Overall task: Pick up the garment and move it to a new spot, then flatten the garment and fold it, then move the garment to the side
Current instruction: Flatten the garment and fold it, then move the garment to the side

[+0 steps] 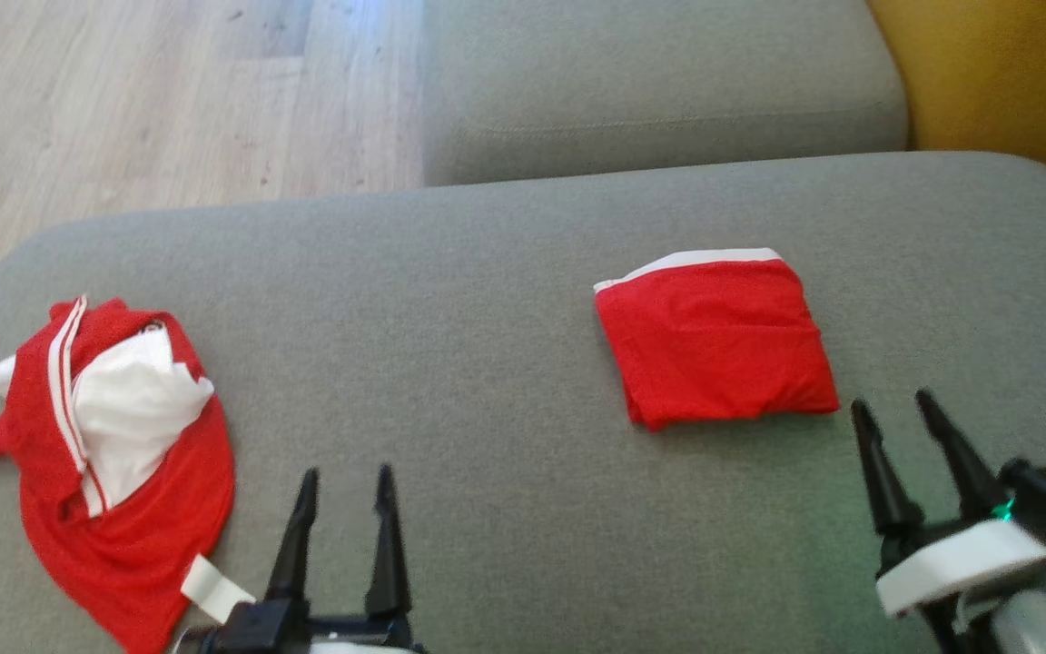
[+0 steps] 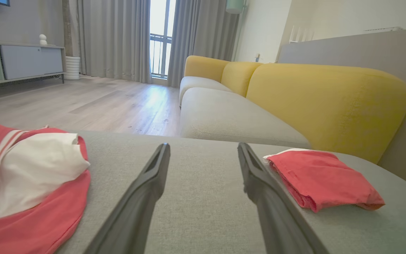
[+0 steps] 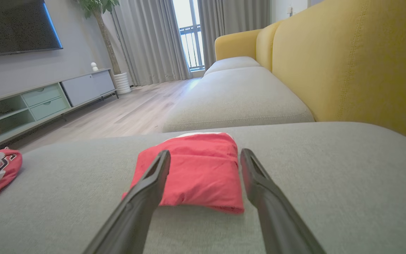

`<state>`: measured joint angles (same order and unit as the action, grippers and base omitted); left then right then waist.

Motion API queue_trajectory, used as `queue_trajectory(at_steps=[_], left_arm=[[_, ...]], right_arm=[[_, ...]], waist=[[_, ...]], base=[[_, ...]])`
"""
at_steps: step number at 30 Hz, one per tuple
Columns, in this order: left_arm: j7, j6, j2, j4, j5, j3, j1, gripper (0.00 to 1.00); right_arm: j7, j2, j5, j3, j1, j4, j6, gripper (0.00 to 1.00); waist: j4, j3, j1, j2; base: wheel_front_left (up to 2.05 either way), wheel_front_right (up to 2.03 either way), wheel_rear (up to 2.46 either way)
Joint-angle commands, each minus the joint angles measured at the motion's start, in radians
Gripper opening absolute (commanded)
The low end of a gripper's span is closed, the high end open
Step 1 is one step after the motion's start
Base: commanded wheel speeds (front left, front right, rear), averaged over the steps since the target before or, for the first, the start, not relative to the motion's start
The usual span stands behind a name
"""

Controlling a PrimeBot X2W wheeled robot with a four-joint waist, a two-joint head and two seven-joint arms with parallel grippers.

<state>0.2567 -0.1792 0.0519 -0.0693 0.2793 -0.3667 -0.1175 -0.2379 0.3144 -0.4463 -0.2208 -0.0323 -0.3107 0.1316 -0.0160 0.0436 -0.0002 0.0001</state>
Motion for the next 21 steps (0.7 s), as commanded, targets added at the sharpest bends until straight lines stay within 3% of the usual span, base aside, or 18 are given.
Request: queue_trajectory(at_steps=[1,21], left_arm=[[0.005,-0.015,-0.002,0.036,-0.01,0.052,0.008,1.0],[0.005,-0.043,-0.002,0.044,-0.089,0.077,-0.069,1.0]], right_arm=[[-0.018,0.002,0.018,-0.017,0.002,0.03,-0.001,1.0],[-0.024,-0.073,0.087,-0.002,0.083,0.09,-0.001,1.0]], waist=[[0.015,0.016,0.0002,-0.0001],[0.055,0.036,0.0002,-0.0001]], base=[[0.0,0.0,0.0],[0.0,0.0,0.0]])
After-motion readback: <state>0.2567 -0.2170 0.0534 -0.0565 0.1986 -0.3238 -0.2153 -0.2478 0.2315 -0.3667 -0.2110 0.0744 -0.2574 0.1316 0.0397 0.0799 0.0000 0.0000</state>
